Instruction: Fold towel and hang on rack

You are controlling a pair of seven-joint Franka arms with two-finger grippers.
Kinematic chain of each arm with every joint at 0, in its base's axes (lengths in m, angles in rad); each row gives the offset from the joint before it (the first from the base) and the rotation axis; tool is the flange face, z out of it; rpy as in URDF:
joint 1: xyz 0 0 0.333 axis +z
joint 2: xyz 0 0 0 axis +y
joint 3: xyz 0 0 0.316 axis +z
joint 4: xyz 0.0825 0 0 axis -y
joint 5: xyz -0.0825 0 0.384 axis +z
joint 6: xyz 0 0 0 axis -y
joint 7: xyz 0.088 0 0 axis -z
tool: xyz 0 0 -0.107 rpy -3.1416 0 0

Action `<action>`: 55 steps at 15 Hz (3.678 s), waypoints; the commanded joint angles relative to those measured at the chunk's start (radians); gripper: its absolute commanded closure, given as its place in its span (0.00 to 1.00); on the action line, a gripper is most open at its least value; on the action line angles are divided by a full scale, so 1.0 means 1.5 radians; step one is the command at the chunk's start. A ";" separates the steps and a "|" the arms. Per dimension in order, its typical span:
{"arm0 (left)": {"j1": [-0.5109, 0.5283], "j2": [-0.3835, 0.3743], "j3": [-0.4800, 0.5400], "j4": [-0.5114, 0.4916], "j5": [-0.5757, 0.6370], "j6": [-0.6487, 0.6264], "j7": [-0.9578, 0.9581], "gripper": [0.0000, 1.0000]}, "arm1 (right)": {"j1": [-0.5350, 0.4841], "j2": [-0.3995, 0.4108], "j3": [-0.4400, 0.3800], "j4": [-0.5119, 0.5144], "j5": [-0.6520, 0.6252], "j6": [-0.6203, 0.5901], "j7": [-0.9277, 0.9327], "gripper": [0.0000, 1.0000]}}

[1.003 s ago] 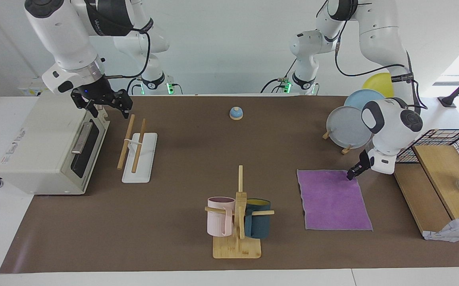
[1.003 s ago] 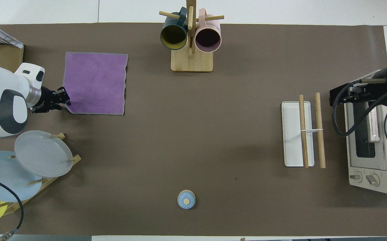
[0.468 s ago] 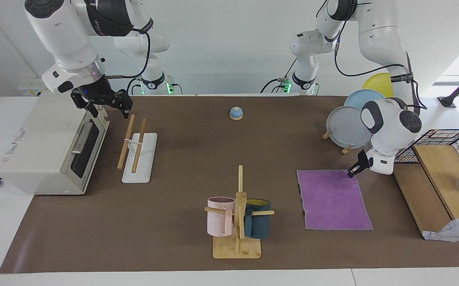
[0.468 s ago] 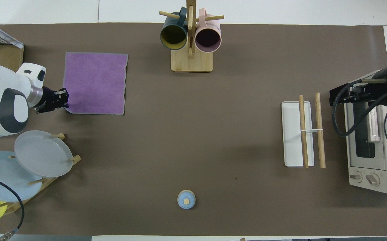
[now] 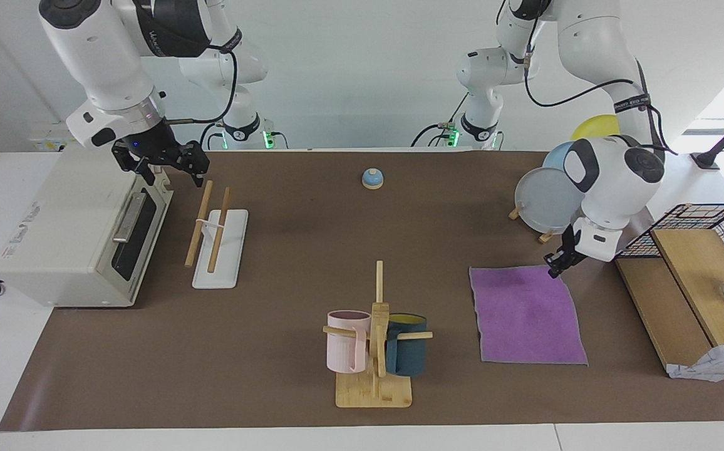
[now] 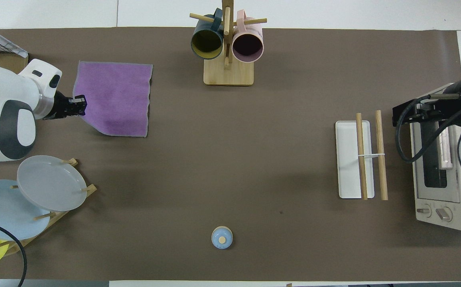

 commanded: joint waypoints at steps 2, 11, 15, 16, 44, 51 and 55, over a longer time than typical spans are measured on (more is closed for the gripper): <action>-0.113 -0.026 0.008 -0.025 0.062 -0.009 -0.002 1.00 | -0.012 0.004 0.006 0.009 0.004 -0.014 -0.022 0.00; -0.255 -0.024 0.009 -0.145 0.115 0.127 -0.115 1.00 | -0.012 0.003 0.006 0.008 0.006 -0.015 -0.022 0.00; -0.256 -0.009 0.008 -0.144 0.141 0.136 -0.119 0.02 | -0.011 0.003 0.006 0.008 0.007 -0.015 -0.022 0.00; -0.251 -0.009 0.008 -0.137 0.141 0.134 -0.128 0.00 | -0.012 0.003 0.006 0.008 0.007 -0.015 -0.022 0.00; -0.118 0.006 -0.001 -0.175 -0.216 0.176 0.011 0.83 | -0.011 -0.001 0.006 0.002 0.009 -0.019 -0.022 0.00; -0.106 0.003 0.000 -0.162 -0.230 0.132 0.007 1.00 | -0.011 -0.001 0.006 0.002 0.010 -0.020 -0.022 0.00; -0.096 -0.002 0.005 -0.076 -0.245 0.018 -0.041 1.00 | -0.012 -0.001 0.006 0.002 0.011 -0.020 -0.022 0.00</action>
